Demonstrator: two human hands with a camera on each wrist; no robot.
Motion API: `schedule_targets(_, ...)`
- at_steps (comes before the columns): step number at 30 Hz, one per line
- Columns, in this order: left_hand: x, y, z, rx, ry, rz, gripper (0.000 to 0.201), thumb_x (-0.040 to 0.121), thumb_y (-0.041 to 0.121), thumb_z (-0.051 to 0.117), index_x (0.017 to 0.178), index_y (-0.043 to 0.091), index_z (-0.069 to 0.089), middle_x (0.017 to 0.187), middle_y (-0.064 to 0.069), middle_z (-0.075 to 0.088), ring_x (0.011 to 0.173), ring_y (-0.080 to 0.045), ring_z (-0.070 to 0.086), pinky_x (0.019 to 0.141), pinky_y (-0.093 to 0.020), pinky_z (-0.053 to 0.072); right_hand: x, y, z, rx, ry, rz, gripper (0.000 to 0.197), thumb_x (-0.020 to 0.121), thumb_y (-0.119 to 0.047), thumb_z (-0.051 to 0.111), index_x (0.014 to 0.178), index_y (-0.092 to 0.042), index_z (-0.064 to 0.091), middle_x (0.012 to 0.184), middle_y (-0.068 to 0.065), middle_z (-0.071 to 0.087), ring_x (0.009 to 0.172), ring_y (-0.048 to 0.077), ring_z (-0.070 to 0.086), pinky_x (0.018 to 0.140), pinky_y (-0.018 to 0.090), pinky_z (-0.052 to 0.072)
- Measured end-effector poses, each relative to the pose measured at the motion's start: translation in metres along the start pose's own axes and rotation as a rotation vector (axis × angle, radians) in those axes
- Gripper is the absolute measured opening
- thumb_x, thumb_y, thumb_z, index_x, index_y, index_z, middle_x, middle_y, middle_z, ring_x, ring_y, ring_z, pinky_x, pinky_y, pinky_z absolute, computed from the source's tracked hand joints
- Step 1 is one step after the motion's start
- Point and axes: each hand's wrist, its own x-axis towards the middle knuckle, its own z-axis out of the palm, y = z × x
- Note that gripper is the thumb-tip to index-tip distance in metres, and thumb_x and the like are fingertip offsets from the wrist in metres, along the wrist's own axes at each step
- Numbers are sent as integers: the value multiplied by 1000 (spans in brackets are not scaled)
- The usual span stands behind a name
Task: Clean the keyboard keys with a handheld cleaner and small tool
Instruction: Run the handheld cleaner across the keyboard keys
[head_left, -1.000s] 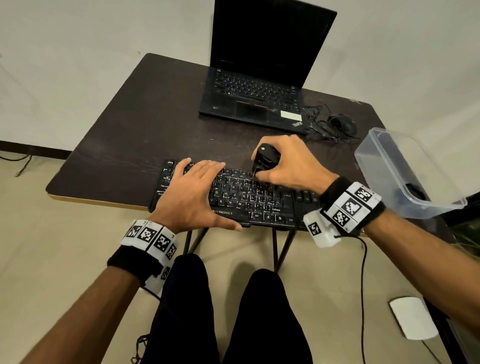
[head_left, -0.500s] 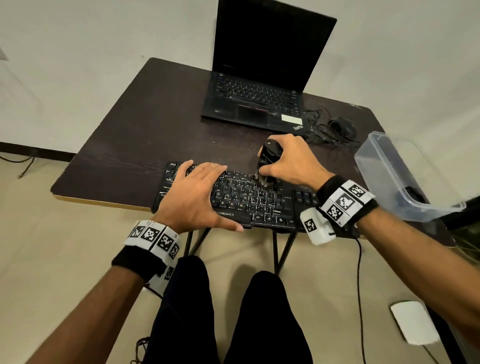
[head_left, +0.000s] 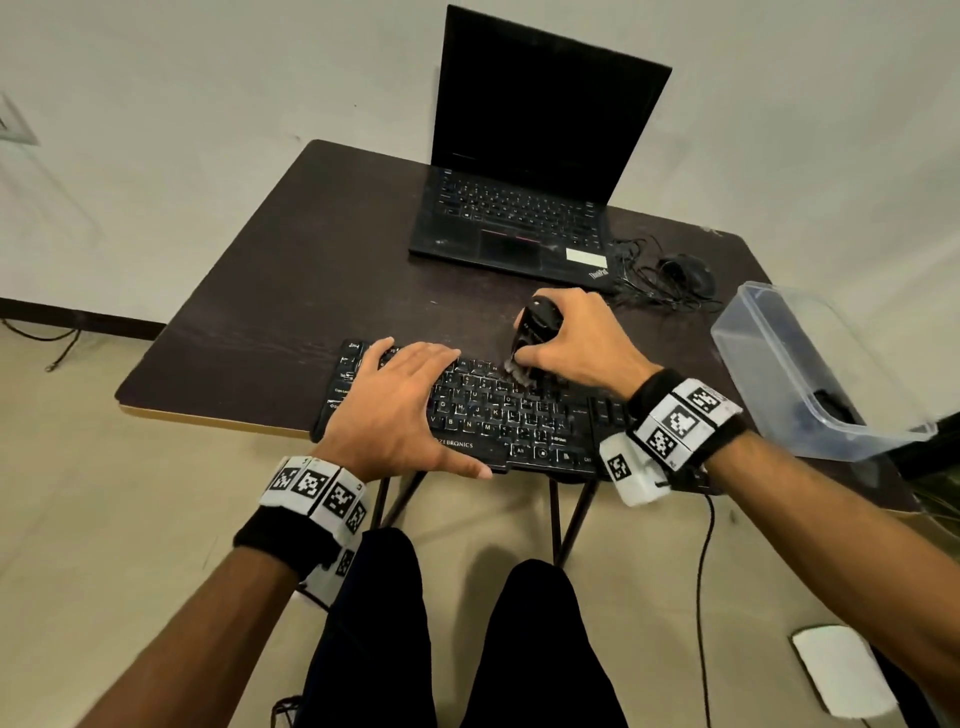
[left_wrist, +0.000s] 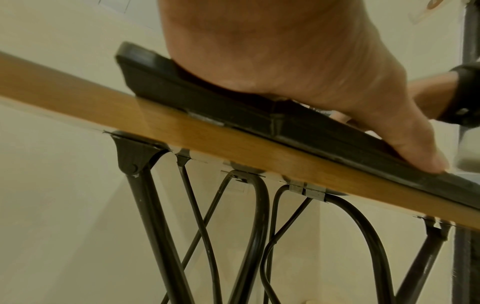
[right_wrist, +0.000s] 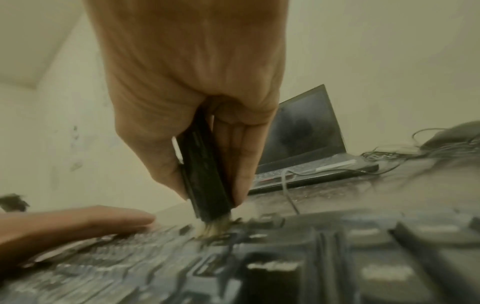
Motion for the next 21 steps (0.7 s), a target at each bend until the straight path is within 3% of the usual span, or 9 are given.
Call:
schedule_targets(2, 0, 0, 0, 2, -6, 1, 147, 42, 112, 49, 157, 22, 39, 160, 6, 46, 151, -10, 35, 131, -49, 8, 1, 0, -2, 10, 10, -4, 26, 68, -23, 91, 88, -20, 73, 81, -6, 76, 78, 14, 72, 72, 33, 60)
schedule_targets(5, 0, 0, -1, -11, -3, -5, 146, 42, 111, 50, 157, 22, 39, 160, 6, 46, 151, -10, 35, 131, -49, 8, -11, -14, 5, -20, -84, -105, 26, 69, -23, 89, 90, -25, 75, 78, -9, 75, 73, 8, 70, 67, 26, 56)
schedule_targets(10, 0, 2, -2, 1, -21, -8, 146, 42, 112, 48, 157, 23, 38, 159, 7, 45, 151, -10, 35, 131, -49, 8, 4, -16, 1, -29, -19, -25, 24, 68, -22, 88, 86, -21, 72, 81, -4, 76, 78, 17, 72, 74, 39, 62)
schedule_targets(13, 0, 0, -2, -10, -17, -14, 145, 42, 111, 51, 157, 23, 38, 160, 7, 45, 151, -9, 34, 131, -48, 6, -6, -21, 4, -59, -98, -122, 25, 68, -23, 87, 90, -25, 74, 81, -8, 76, 75, 11, 72, 72, 32, 61)
schedule_targets(17, 0, 1, -2, -6, -18, -10, 145, 43, 111, 52, 158, 23, 38, 161, 6, 44, 152, -10, 33, 131, -48, 5, -4, -1, -7, -35, 3, 43, 28, 66, -19, 91, 87, -18, 74, 80, -6, 76, 76, 13, 73, 70, 33, 62)
schedule_targets(21, -1, 2, -2, -11, -16, -16, 147, 42, 110, 52, 159, 22, 37, 162, 5, 43, 153, -10, 32, 131, -47, 4, -16, 7, -7, -74, -33, -1, 26, 69, -22, 90, 88, -20, 73, 82, -3, 76, 78, 17, 72, 71, 34, 60)
